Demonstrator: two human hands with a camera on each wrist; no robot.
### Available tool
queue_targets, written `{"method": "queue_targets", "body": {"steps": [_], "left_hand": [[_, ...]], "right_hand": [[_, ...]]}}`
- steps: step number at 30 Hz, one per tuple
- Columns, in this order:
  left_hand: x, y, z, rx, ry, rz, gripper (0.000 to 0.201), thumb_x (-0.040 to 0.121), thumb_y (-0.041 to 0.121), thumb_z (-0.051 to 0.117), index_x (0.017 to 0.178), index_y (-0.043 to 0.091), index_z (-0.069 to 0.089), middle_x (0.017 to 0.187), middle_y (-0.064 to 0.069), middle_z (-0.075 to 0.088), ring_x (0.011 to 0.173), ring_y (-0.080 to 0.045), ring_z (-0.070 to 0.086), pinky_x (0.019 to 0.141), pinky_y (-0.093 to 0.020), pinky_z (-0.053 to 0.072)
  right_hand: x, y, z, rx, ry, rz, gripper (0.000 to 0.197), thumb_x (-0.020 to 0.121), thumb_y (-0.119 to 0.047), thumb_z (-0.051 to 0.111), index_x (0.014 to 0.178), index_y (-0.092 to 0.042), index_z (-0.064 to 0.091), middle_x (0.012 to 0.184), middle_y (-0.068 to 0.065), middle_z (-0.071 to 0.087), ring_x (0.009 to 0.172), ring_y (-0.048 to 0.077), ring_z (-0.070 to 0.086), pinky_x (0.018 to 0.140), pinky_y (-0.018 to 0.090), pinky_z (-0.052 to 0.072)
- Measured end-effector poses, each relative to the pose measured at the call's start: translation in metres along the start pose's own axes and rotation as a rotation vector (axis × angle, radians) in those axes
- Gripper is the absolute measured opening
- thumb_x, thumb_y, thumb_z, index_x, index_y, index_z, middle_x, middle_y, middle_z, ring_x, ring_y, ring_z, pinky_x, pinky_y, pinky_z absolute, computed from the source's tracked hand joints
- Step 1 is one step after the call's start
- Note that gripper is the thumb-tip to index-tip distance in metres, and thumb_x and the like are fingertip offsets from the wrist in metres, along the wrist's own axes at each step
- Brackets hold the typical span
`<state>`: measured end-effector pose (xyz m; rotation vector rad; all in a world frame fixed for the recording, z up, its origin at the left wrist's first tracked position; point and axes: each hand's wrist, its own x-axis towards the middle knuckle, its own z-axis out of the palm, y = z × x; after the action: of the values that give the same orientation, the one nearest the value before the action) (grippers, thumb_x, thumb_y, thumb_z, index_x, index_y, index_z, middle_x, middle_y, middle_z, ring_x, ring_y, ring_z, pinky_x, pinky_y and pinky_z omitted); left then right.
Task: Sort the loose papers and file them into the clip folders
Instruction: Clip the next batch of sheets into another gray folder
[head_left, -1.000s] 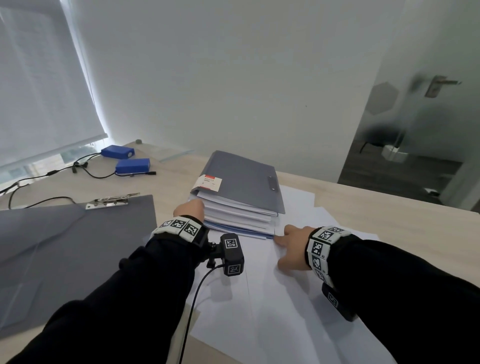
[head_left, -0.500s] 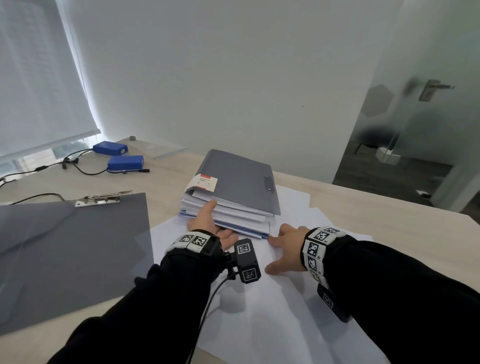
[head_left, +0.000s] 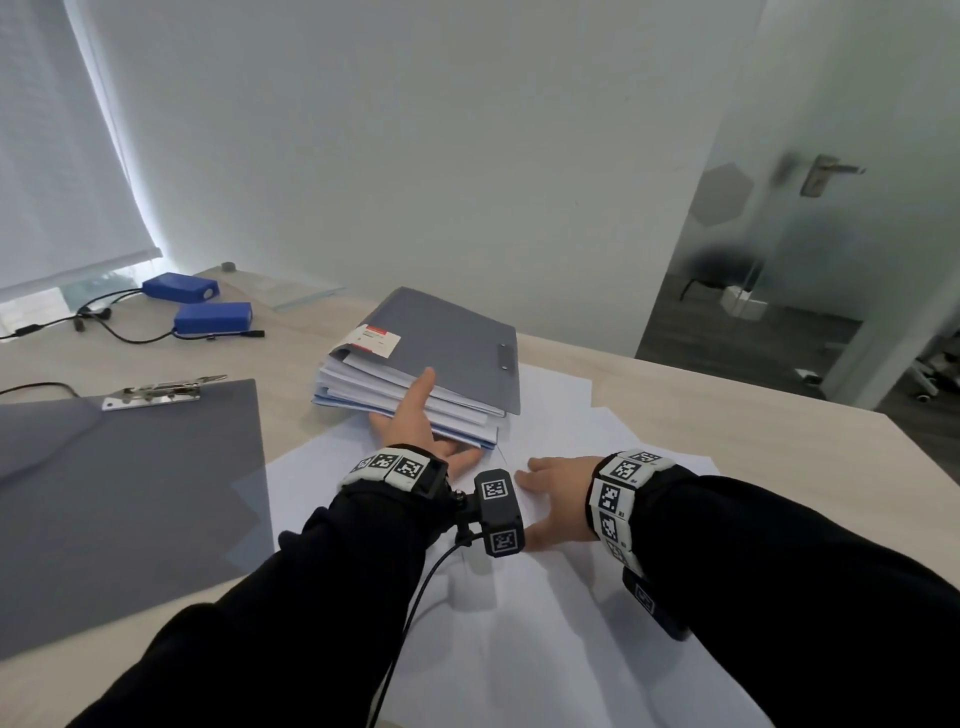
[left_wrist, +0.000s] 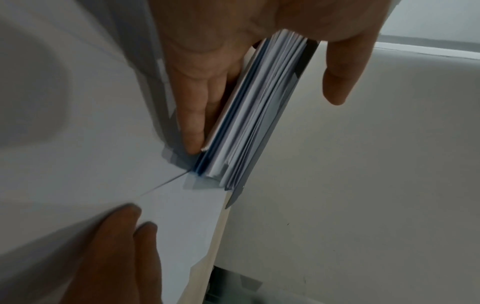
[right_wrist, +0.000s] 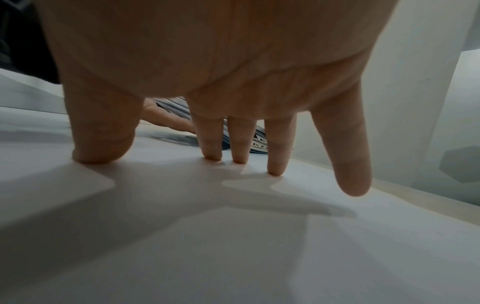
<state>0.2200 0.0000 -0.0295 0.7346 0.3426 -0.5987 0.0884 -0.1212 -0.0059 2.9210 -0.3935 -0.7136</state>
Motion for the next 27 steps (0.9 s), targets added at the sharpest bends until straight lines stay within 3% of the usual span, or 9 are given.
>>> {"method": "queue_targets", "body": {"steps": [5, 9, 12, 13, 17, 21, 23, 27], "left_hand": [[0.004, 0.006, -0.003, 0.046, 0.05, -0.038, 0.097, 0.052, 0.026, 0.09, 0.134, 0.036, 0.04, 0.128, -0.013, 0.049, 0.099, -0.05, 0.062, 0.074, -0.075, 0.048], [-0.001, 0.007, -0.007, 0.071, 0.048, -0.024, 0.062, 0.074, 0.032, 0.078, 0.125, 0.015, 0.048, 0.114, -0.017, 0.058, 0.099, -0.038, 0.062, 0.084, -0.059, 0.052], [0.001, 0.01, -0.013, 0.119, 0.062, -0.038, 0.084, 0.048, 0.03, 0.08, 0.127, 0.017, 0.053, 0.128, -0.015, 0.056, 0.106, -0.039, 0.061, 0.086, -0.062, 0.05], [0.003, 0.011, -0.014, 0.137, 0.069, -0.032, 0.082, 0.047, 0.029, 0.078, 0.124, 0.017, 0.056, 0.128, -0.014, 0.057, 0.107, -0.038, 0.062, 0.086, -0.061, 0.05], [-0.01, 0.015, -0.017, 0.159, 0.057, -0.005, 0.037, 0.074, 0.028, 0.065, 0.106, 0.011, 0.06, 0.107, -0.011, 0.064, 0.098, -0.029, 0.065, 0.092, -0.045, 0.052], [-0.011, 0.017, -0.024, 0.197, 0.065, -0.016, 0.072, 0.068, 0.033, 0.064, 0.136, 0.012, 0.049, 0.133, -0.008, 0.056, 0.114, -0.027, 0.06, 0.101, -0.043, 0.046], [-0.018, 0.016, -0.025, 0.269, 0.101, 0.019, 0.07, 0.077, 0.035, 0.06, 0.141, 0.012, 0.044, 0.138, -0.009, 0.048, 0.12, -0.026, 0.053, 0.099, -0.041, 0.043], [-0.038, 0.01, -0.026, 0.647, 0.104, 0.117, 0.056, 0.087, 0.032, 0.054, 0.137, 0.008, 0.047, 0.14, -0.019, 0.045, 0.105, -0.024, 0.044, 0.086, -0.04, 0.04]], "right_hand": [[-0.021, 0.016, 0.011, 0.022, -0.011, 0.001, 0.099, 0.074, -0.077, 0.055, 0.154, -0.035, 0.014, 0.162, -0.015, 0.007, 0.149, 0.013, 0.015, 0.12, 0.041, 0.016], [-0.041, 0.035, 0.027, 0.06, -0.026, 0.027, 0.1, 0.07, -0.078, 0.058, 0.153, -0.039, 0.017, 0.161, -0.02, 0.007, 0.148, 0.01, 0.015, 0.12, 0.04, 0.015], [-0.061, 0.051, 0.038, 0.087, -0.027, 0.049, 0.094, 0.073, -0.077, 0.056, 0.152, -0.039, 0.022, 0.161, -0.02, 0.01, 0.148, 0.01, 0.017, 0.12, 0.036, 0.015], [-0.069, 0.056, 0.042, 0.099, -0.029, 0.061, 0.092, 0.074, -0.076, 0.056, 0.151, -0.04, 0.024, 0.16, -0.02, 0.011, 0.148, 0.01, 0.017, 0.12, 0.035, 0.015], [-0.101, 0.08, 0.062, 0.177, -0.021, 0.116, 0.083, 0.075, -0.069, 0.061, 0.148, -0.043, 0.03, 0.158, -0.025, 0.016, 0.146, 0.007, 0.021, 0.119, 0.032, 0.017], [-0.131, 0.101, 0.083, 0.234, -0.02, 0.169, 0.079, 0.076, -0.063, 0.063, 0.146, -0.044, 0.034, 0.157, -0.027, 0.018, 0.145, 0.004, 0.024, 0.119, 0.029, 0.018], [-0.144, 0.107, 0.092, 0.25, -0.022, 0.196, 0.078, 0.075, -0.062, 0.063, 0.146, -0.045, 0.035, 0.157, -0.027, 0.018, 0.144, 0.004, 0.024, 0.119, 0.028, 0.018], [-0.165, 0.11, 0.106, 0.258, -0.008, 0.232, 0.074, 0.079, -0.059, 0.062, 0.146, -0.044, 0.034, 0.158, -0.025, 0.017, 0.145, 0.004, 0.022, 0.119, 0.027, 0.015]]}}
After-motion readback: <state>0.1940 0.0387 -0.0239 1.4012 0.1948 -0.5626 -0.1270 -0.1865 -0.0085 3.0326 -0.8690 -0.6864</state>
